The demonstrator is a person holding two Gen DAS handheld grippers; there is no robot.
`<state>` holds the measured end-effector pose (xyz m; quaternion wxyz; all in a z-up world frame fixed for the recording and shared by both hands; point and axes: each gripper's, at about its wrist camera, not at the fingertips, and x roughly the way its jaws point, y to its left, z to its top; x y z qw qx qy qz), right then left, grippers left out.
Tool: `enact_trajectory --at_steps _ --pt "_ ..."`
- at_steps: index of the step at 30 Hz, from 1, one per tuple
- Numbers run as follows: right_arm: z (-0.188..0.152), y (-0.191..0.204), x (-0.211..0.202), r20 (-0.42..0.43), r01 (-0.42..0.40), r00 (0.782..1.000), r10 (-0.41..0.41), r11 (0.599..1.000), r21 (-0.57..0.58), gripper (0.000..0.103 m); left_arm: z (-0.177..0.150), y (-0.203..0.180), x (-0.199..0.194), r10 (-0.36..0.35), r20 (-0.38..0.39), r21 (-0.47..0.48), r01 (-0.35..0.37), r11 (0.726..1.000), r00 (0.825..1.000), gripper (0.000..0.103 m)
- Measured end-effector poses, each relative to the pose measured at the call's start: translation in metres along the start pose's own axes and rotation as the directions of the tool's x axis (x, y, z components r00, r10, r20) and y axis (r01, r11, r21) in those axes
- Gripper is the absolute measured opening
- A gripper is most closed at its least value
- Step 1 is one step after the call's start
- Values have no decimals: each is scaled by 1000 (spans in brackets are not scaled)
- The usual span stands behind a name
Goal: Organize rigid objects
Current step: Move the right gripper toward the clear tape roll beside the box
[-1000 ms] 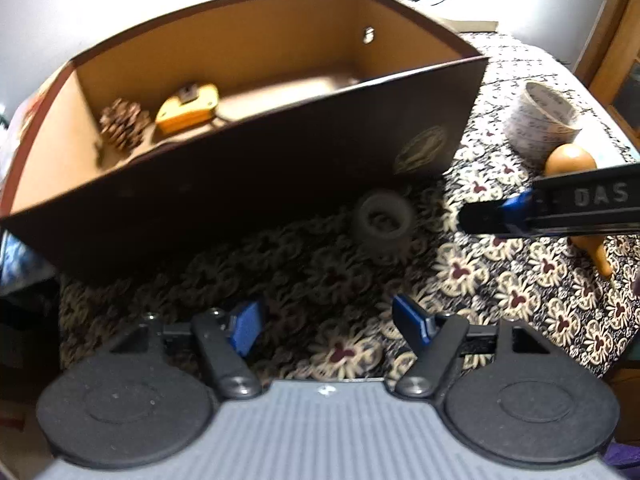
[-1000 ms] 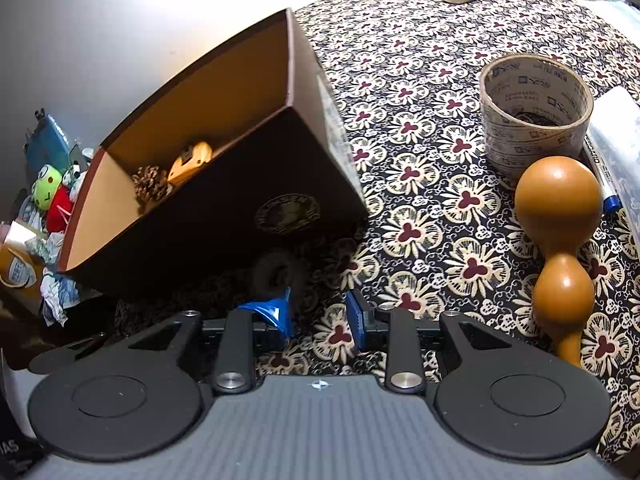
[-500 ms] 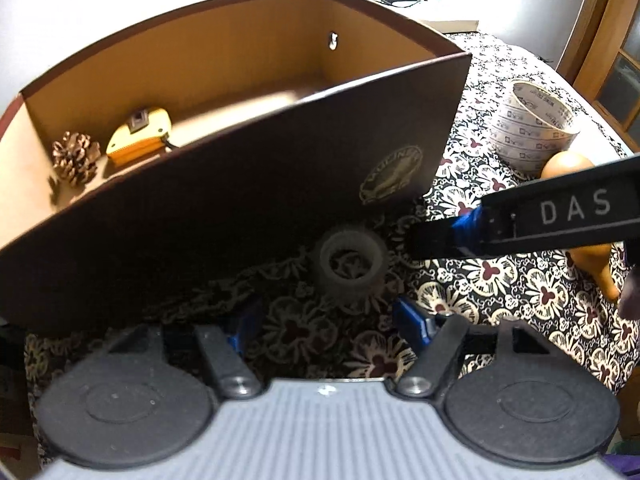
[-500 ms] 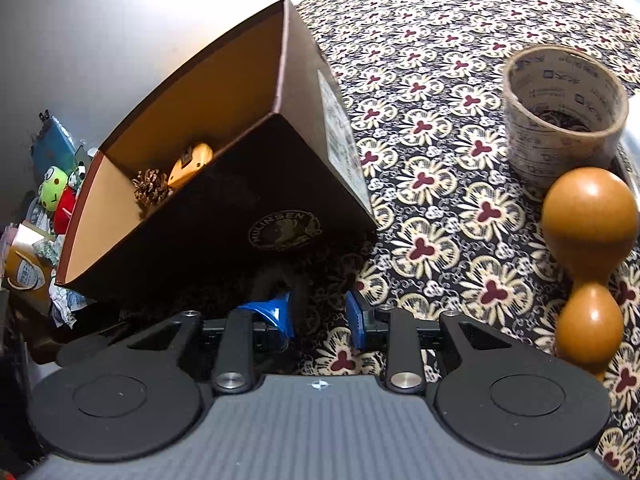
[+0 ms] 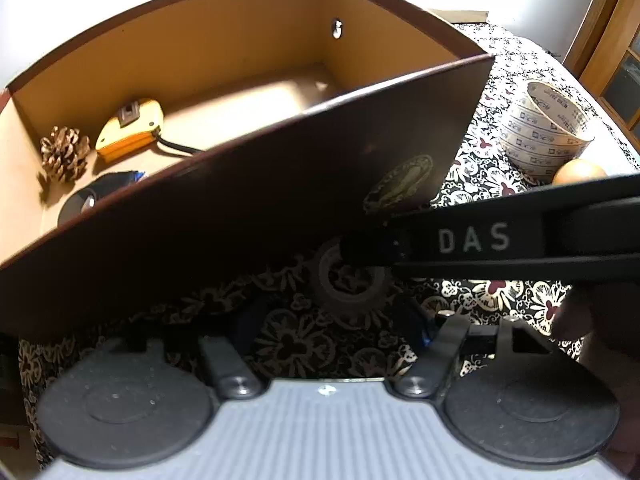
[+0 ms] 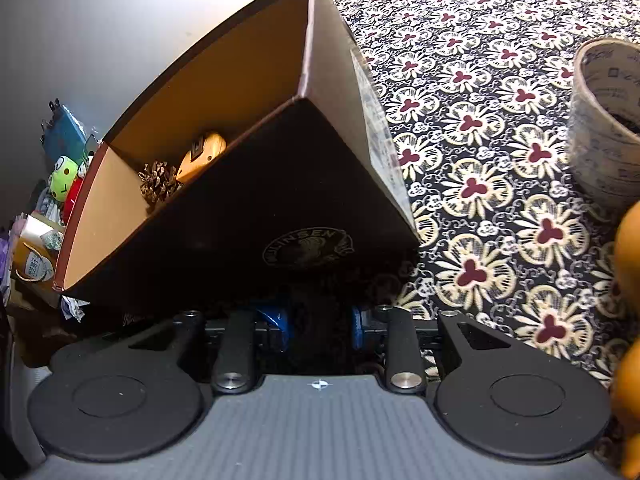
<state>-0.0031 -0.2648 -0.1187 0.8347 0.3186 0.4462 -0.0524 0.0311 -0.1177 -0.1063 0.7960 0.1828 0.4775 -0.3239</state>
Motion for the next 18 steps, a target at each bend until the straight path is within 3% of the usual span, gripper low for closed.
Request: enact_trajectory --at_steps 6,18 --pt "-2 9 5 30 -3 1000 5 998 -57 7 2 5 1 -3 -1 -4 3 1000 1000 75" --pt "-3 5 3 41 -12 999 13 999 -38 2 -3 7 0 -14 26 15 14 1000 1000 75"
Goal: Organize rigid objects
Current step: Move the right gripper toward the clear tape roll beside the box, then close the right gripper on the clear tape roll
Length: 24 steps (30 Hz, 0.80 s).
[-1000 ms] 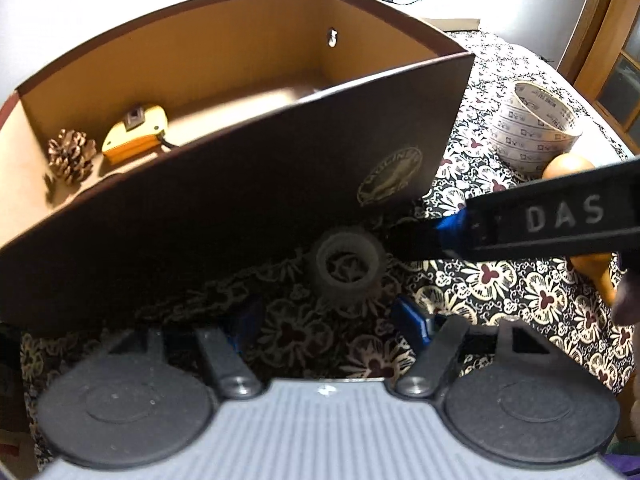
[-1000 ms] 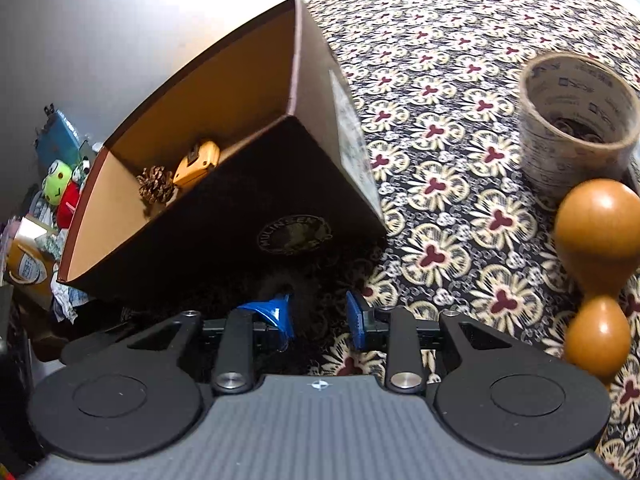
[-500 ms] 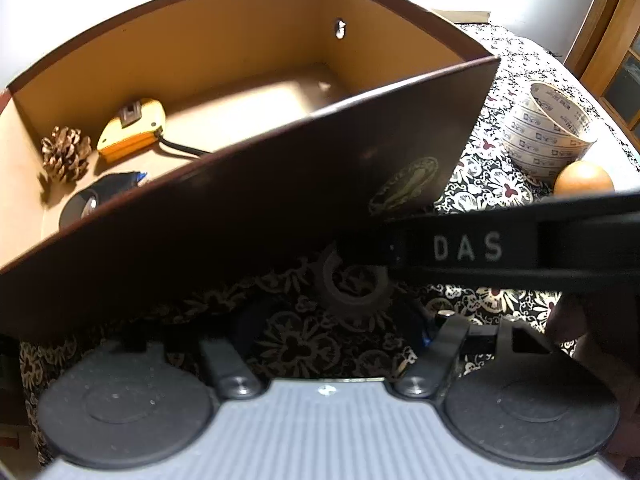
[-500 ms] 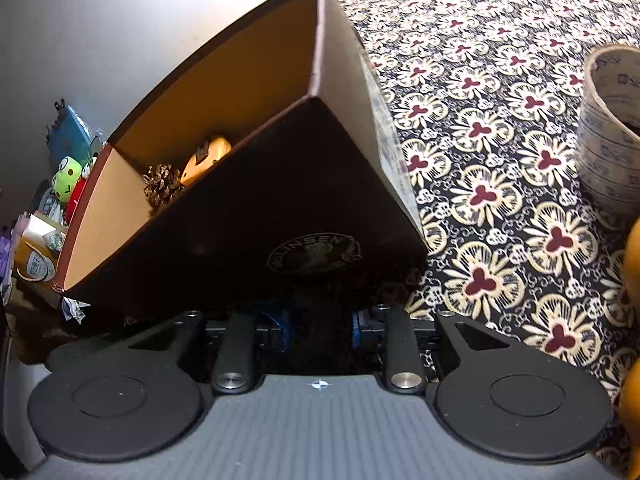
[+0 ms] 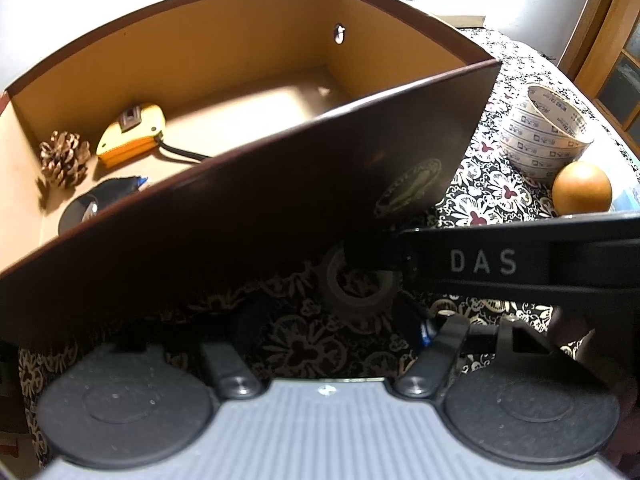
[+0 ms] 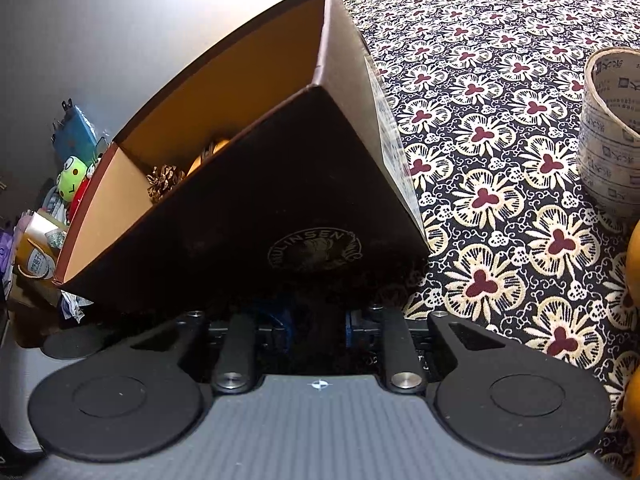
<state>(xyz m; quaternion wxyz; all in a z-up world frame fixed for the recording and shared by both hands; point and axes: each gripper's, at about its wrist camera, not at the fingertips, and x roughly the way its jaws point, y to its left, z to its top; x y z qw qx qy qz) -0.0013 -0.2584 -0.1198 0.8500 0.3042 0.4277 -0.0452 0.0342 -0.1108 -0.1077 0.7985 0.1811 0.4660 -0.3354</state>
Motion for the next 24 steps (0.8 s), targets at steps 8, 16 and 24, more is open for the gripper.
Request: enact_trajectory --at_steps 8,16,24 --pt "-8 -3 -8 -6 4 1000 -4 1000 13 0 -14 5 -5 -12 54 27 11 1000 998 75" --pt "-17 -11 -18 -14 -6 1000 6 1000 20 0 -30 3 -11 -12 92 63 6 998 996 75" --pt "-16 -38 -21 -10 -84 996 87 979 187 0 -17 -1 -4 -5 83 61 0 998 997 75"
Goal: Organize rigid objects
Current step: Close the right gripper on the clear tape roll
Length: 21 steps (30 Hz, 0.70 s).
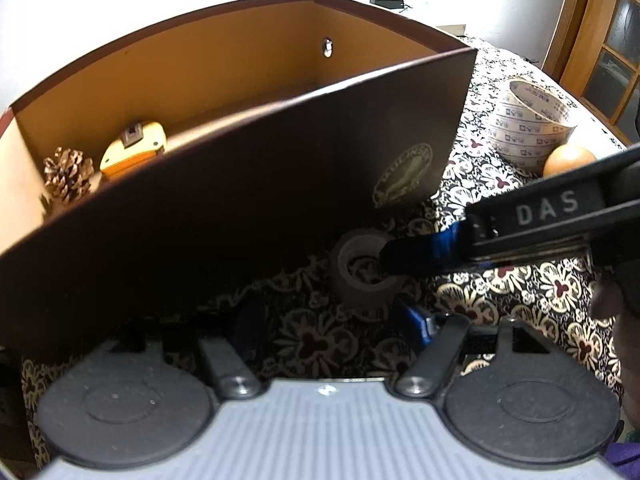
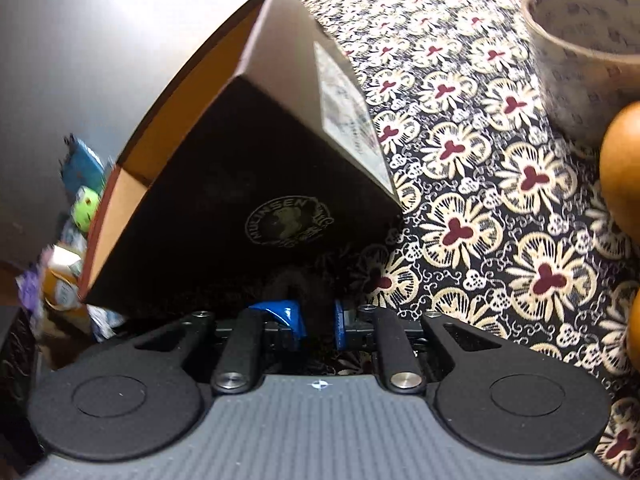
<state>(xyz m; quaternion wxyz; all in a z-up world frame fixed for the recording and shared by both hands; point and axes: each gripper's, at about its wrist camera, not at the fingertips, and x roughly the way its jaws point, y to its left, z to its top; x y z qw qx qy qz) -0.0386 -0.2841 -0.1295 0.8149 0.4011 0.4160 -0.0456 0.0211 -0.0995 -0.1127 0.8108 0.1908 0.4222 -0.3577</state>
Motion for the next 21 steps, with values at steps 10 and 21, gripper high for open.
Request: enact_trajectory --at_steps 10,21 --pt "-1 -5 -7 -1 -12 1000 12 999 -31 0 9 -6 4 -34 -11 29 34 999 999 64" --pt "0 13 4 0 19 1000 -19 994 -107 0 11 -12 2 -56 -12 22 56 998 998 42"
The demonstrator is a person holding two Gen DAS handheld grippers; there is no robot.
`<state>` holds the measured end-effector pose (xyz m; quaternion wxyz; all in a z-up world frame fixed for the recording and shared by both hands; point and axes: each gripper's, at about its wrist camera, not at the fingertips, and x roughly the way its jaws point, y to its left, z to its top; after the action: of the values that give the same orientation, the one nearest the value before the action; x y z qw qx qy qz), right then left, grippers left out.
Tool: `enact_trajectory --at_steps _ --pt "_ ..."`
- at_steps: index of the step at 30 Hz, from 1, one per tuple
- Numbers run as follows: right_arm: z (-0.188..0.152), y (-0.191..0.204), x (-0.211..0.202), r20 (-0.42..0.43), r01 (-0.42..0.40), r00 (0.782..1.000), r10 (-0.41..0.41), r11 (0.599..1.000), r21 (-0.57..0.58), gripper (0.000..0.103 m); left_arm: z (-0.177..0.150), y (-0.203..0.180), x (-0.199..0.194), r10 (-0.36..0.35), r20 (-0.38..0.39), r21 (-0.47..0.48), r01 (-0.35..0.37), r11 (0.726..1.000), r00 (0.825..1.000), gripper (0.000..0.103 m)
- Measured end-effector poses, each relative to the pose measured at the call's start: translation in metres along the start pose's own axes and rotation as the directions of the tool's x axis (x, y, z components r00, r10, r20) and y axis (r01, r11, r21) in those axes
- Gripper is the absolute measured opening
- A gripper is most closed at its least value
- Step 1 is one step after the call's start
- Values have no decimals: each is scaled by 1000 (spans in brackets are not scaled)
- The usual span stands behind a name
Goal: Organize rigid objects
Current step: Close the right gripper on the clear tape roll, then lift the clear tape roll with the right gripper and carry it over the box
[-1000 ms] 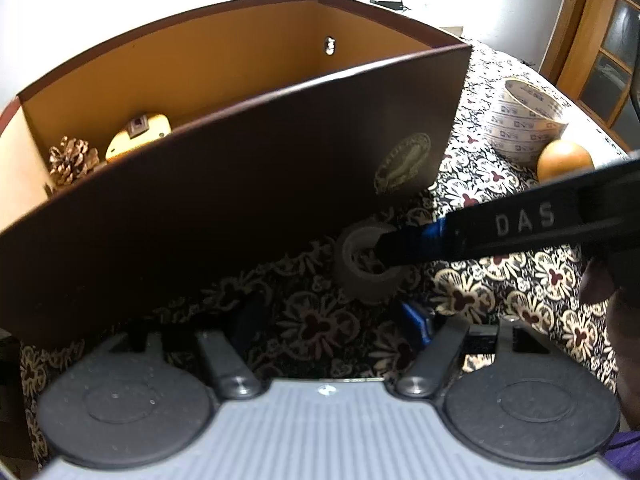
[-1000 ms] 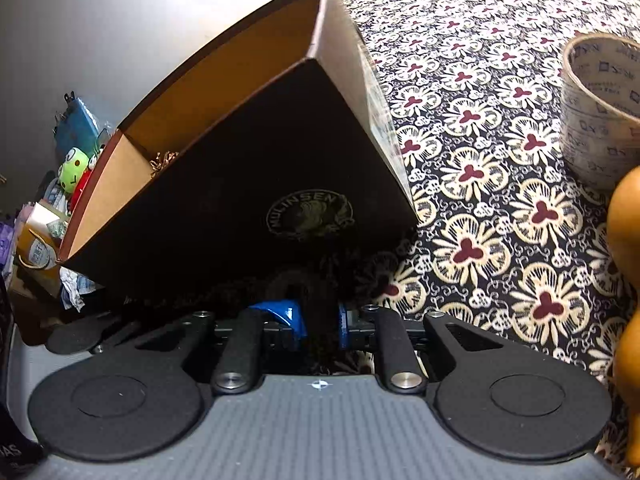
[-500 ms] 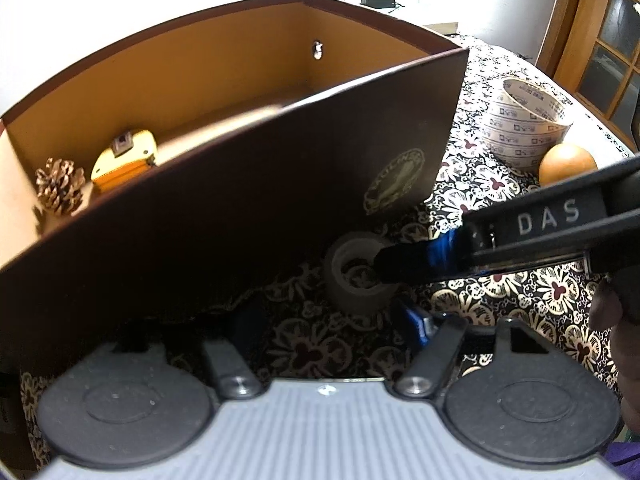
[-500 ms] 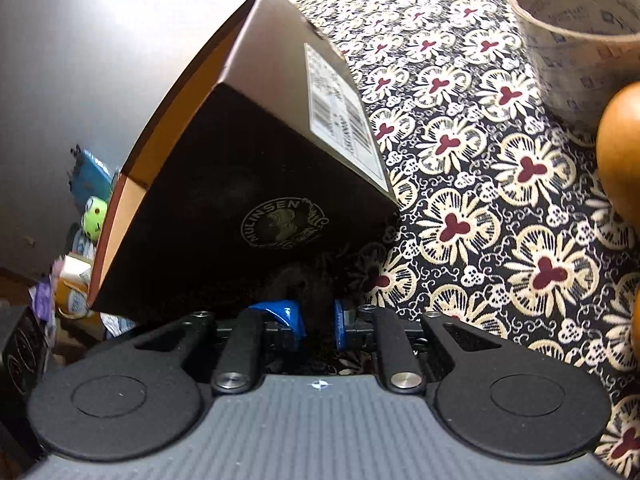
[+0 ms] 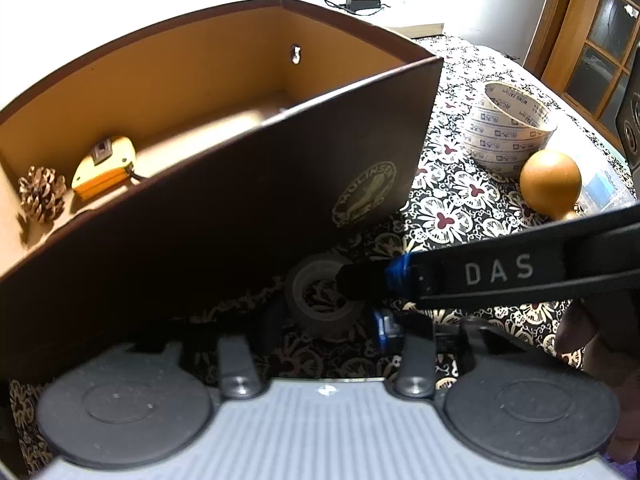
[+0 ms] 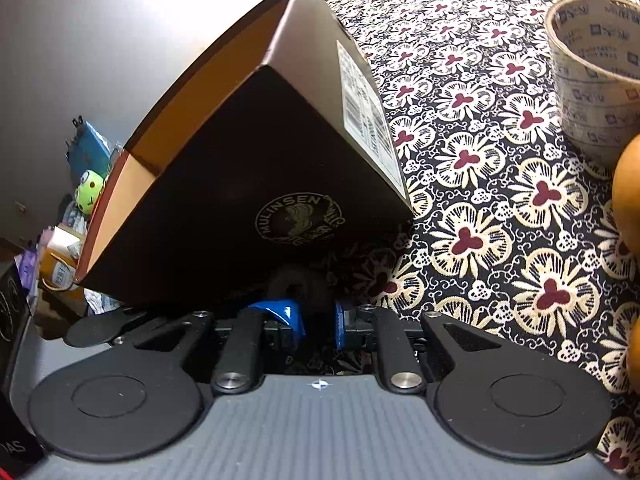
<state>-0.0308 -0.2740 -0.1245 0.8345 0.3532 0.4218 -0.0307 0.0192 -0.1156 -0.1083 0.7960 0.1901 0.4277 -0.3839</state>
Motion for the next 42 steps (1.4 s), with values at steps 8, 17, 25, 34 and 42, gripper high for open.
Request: enact_trajectory --at_steps 8,17,25,34,42 --pt "2 12 6 -24 8 1000 -8 1000 4 0 -2 3 -4 -29 -19 -23 29 999 999 42" --pt "1 26 -7 -28 -21 999 21 1000 -3 0 -4 4 -31 -38 18 4 38 999 999 42" --pt "-4 49 -42 -17 -66 998 65 996 -55 0 -7 9 -76 -78 77 47 75 996 994 42" --pt "-4 73 -71 26 -110 993 113 989 -100 0 -5 11 -121 -94 162 68 84 994 982 41" --pt "11 99 -79 71 -151 984 165 974 -168 0 9 28 -149 -65 237 55 53 997 969 41"
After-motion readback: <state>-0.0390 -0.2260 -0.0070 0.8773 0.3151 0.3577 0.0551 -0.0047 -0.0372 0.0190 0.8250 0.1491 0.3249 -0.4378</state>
